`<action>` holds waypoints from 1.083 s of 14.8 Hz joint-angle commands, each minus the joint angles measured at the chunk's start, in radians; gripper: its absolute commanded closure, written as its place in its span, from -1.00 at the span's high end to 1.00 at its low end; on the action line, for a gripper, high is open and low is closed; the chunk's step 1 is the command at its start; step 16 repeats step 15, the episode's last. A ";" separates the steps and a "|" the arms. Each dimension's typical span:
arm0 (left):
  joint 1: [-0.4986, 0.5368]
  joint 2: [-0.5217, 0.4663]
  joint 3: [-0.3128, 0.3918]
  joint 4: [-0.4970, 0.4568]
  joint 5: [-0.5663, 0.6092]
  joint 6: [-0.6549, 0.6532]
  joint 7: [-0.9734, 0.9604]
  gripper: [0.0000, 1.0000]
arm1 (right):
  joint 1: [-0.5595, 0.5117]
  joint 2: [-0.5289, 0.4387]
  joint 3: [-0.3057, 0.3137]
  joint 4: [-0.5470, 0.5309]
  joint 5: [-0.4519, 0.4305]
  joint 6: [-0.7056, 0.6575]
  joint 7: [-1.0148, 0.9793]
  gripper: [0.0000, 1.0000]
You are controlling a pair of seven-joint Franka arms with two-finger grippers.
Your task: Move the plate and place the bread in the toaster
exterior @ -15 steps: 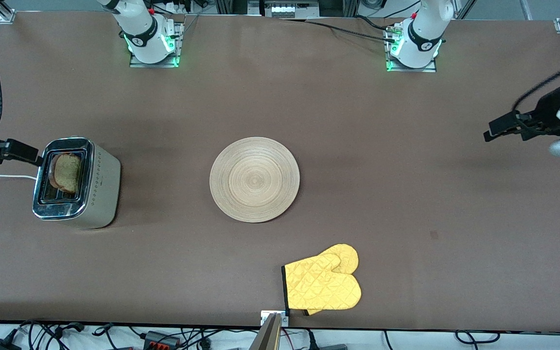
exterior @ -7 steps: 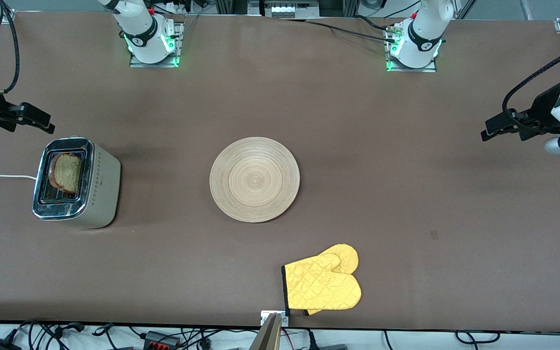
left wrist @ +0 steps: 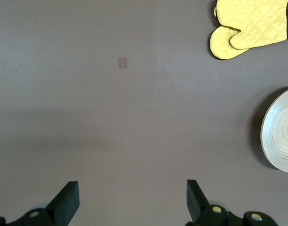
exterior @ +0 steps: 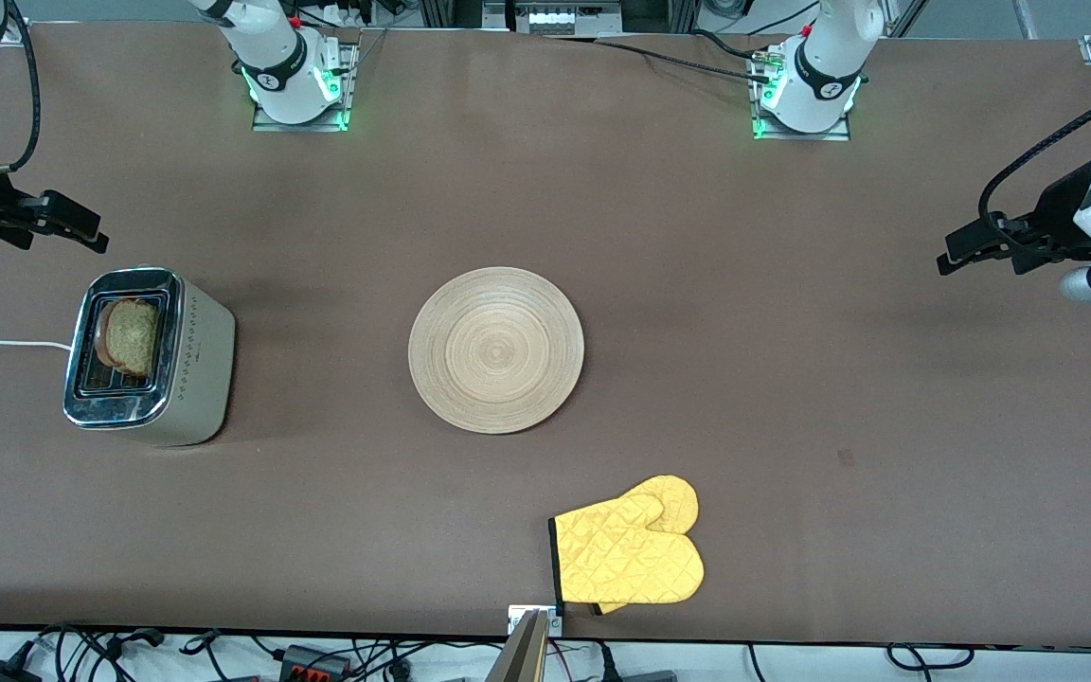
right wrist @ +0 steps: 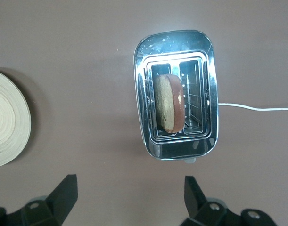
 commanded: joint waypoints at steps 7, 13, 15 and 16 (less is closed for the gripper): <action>0.014 0.003 -0.001 0.016 0.008 -0.008 0.012 1.00 | -0.010 -0.013 0.012 -0.008 -0.011 -0.003 -0.020 1.00; 0.016 0.006 0.002 0.016 0.008 -0.005 0.012 1.00 | -0.010 -0.017 0.012 -0.008 -0.013 0.002 -0.020 1.00; 0.016 0.006 0.002 0.016 0.008 -0.005 0.012 1.00 | -0.010 -0.017 0.012 -0.008 -0.011 0.004 -0.020 1.00; 0.016 0.006 0.002 0.016 0.008 -0.005 0.012 1.00 | -0.010 -0.017 0.012 -0.008 -0.011 0.004 -0.020 1.00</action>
